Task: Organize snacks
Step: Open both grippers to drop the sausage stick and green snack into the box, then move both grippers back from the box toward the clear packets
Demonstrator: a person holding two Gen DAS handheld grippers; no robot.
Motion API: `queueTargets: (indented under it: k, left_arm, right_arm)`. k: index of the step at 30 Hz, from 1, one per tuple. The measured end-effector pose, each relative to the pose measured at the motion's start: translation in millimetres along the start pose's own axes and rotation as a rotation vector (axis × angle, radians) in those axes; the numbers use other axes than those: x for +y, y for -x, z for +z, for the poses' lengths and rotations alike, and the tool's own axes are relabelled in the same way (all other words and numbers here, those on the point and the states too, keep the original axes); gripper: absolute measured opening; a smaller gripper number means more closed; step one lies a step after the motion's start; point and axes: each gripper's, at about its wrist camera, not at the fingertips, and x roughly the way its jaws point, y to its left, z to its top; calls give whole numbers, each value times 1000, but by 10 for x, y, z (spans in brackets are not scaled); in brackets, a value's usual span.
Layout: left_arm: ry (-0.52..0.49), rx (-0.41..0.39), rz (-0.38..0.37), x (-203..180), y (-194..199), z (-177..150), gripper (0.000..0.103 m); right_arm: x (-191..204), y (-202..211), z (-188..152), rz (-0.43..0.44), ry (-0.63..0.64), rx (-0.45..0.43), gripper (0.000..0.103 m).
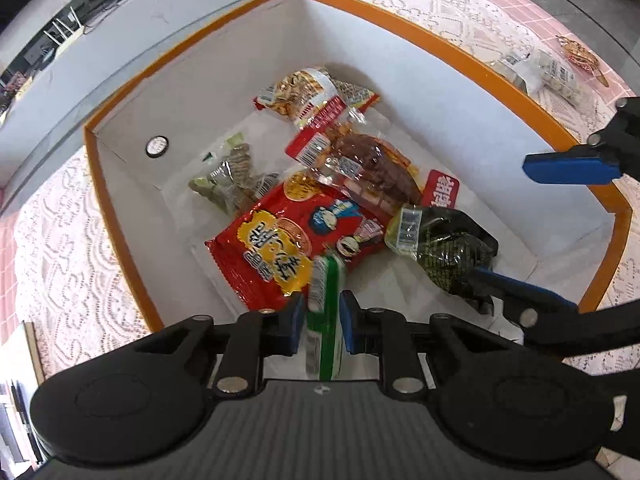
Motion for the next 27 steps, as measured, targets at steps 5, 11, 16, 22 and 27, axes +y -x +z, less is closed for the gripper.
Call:
queueTargets:
  k: [5, 11, 16, 22, 27]
  left_arm:
    - [-11, -9, 9, -45, 80, -4, 33]
    - [-18, -34, 24, -90, 229, -31, 35]
    - [8, -88, 33, -104, 414, -61, 38]
    - [88, -187, 37, -118, 682, -103, 38]
    - [131, -277, 77, -256, 909, -144, 40]
  right_arm:
    - [-6, 62, -10, -19, 7, -14, 66]
    - [-55, 159, -34, -34, -13, -33, 68]
    - [-126, 334, -68, -12, -64, -77, 71]
    - [-283, 666, -190, -23, -162, -199, 71]
    - [-481, 913, -393, -33, -280, -286, 71]
